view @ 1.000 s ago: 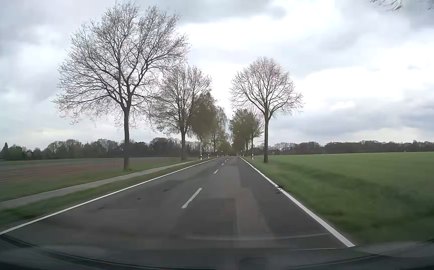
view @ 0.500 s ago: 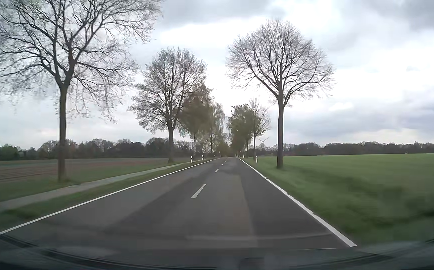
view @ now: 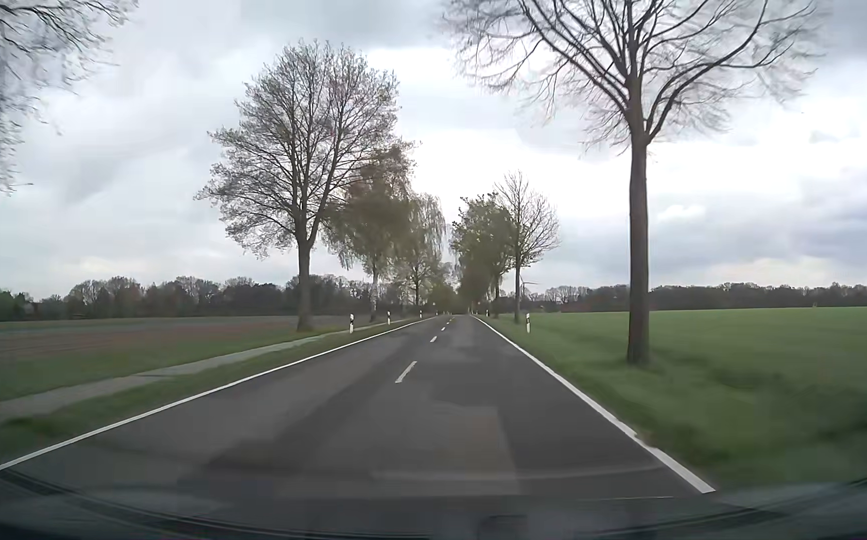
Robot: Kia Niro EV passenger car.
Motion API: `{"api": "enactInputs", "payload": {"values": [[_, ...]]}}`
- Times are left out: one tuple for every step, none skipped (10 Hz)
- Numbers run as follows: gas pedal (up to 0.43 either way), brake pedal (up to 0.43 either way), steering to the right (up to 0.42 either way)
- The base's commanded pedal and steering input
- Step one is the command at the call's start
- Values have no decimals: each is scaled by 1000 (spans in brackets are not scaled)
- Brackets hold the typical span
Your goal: Follow the waypoints while adhering to traffic rules and regulations
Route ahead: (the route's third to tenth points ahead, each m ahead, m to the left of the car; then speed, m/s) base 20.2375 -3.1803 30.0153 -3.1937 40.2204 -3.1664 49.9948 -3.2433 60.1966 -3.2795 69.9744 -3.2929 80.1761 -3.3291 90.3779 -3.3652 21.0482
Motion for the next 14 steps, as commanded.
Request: {"api": "enactInputs", "payload": {"values": [[110, 0, 0], [98, 0, 0], [98, 0, -1], [98, 0, -1], [98, 0, -1], [98, 0, -1], [87, 0, -1], [87, 0, -1], [87, 0, -1], [87, 0, -1], [79, 0, -1], [67, 0, -1], [47, 0, -1], [47, 0, 0]]}}
